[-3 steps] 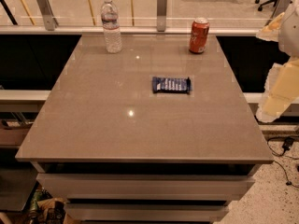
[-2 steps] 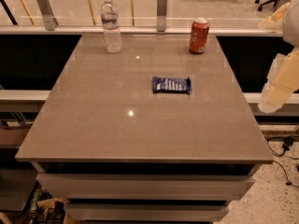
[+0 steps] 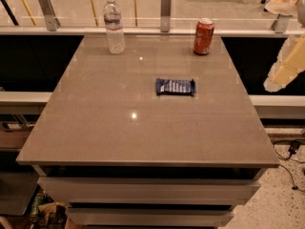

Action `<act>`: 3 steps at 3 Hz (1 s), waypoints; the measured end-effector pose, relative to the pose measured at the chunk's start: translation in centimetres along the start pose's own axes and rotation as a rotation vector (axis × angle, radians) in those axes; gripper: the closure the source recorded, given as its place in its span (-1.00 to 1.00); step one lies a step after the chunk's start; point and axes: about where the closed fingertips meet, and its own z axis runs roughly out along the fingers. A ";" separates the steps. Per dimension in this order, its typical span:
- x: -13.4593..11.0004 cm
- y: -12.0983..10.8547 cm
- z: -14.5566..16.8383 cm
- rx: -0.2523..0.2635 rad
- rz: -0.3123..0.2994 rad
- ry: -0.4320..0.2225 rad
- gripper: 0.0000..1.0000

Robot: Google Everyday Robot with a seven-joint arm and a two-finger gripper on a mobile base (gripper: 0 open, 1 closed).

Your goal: Move rxbar blueberry near water bottle

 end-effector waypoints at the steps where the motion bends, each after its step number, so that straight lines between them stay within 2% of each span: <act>1: -0.3 -1.1 2.2 -0.028 -0.009 -0.117 -1.00; 3: 0.4 -1.8 7.7 -0.092 0.037 -0.292 -1.00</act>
Offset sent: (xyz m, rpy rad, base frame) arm 0.0577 0.0175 -0.0633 0.3275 0.0239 0.1601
